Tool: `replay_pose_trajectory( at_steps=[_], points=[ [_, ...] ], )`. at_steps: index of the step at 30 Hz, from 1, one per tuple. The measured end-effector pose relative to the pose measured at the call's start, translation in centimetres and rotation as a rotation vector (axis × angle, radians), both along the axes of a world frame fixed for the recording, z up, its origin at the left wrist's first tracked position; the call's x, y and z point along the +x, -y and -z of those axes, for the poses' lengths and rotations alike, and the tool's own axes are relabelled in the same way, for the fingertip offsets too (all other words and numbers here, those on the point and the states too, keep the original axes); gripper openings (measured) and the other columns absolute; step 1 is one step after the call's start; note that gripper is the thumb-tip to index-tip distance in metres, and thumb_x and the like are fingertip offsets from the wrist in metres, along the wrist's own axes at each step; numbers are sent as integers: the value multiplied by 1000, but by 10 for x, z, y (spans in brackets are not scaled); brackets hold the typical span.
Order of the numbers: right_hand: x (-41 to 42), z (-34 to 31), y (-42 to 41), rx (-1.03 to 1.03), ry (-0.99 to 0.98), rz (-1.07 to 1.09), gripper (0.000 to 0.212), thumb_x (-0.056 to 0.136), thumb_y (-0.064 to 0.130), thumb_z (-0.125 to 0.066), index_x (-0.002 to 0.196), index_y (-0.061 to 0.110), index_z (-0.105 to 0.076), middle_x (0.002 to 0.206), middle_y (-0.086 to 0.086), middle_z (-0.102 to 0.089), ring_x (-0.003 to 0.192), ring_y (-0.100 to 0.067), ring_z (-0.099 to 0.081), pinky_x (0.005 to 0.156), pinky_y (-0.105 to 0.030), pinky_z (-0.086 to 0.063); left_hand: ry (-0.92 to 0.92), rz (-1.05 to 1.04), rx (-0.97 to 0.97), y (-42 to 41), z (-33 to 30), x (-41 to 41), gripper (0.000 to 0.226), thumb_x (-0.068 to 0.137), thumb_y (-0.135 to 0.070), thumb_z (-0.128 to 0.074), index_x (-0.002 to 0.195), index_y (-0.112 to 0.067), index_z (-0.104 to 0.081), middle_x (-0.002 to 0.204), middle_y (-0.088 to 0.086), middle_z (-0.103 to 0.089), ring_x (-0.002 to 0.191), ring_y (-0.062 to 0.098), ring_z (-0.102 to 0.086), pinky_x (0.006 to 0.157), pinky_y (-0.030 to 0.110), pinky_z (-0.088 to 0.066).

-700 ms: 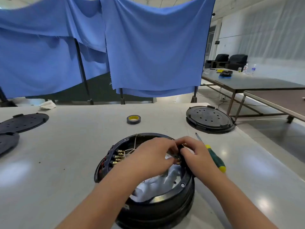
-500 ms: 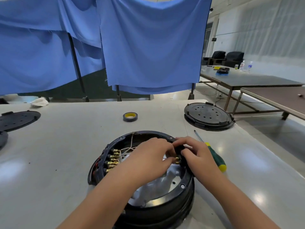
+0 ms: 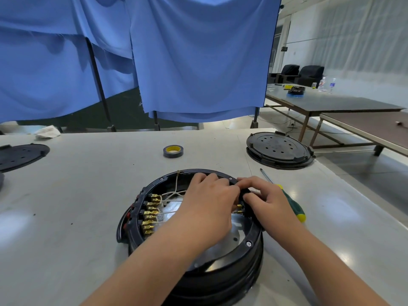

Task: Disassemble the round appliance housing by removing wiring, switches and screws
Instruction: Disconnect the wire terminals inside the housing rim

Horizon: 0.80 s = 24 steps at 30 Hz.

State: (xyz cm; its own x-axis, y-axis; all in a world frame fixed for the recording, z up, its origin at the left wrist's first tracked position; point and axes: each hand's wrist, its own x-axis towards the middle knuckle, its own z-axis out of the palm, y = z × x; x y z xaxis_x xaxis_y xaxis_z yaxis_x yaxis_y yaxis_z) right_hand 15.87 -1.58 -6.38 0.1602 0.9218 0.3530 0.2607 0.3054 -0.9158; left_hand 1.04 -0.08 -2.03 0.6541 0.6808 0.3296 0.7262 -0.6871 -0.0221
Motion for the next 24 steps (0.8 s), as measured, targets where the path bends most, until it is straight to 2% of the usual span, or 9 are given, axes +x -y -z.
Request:
replay_pose_trajectory(
  at_steps=[5, 10, 13, 17, 24],
  points=[
    [0, -2, 2, 6, 1, -11, 50, 79, -15, -44, 73, 26, -72, 98, 5, -69, 96, -12, -66, 86, -33, -53, 11, -22, -48, 0, -2, 1, 11, 94, -27, -47, 103, -27, -53, 103, -5, -54, 106, 18, -44, 96, 33, -28],
    [0, -1, -1, -6, 9, 0, 44, 80, -15, -44, 78, 19, -72, 103, 4, -68, 97, -12, -66, 87, -32, -54, -16, -25, 20, 1, 0, 2, 16, 92, -24, -50, 107, -27, -53, 104, -6, -54, 106, 19, -42, 98, 34, -24],
    [0, -2, -1, 7, 30, 7, 45, 79, -16, -45, 76, 21, -71, 101, 6, -69, 99, -5, -64, 86, -24, -52, -23, -27, 37, 1, 1, 2, 18, 90, -22, -51, 108, -27, -52, 105, -5, -54, 106, 20, -42, 99, 35, -21],
    [-1, -2, -1, 19, 16, 0, 45, 78, -18, -44, 75, 18, -71, 97, 4, -69, 101, 2, -61, 83, -16, -51, -13, -37, -35, -1, 2, 3, 15, 91, -23, -51, 105, -28, -49, 98, -6, -49, 103, 20, -46, 97, 37, -22],
    [0, -5, 0, 31, 23, -29, 44, 76, -20, -42, 75, 13, -71, 94, -1, -69, 94, 8, -60, 77, -10, -48, -80, -86, 19, 0, 4, 6, 31, 88, -22, -53, 118, -27, -49, 107, -2, -53, 108, 24, -45, 106, 42, -14]
  ],
)
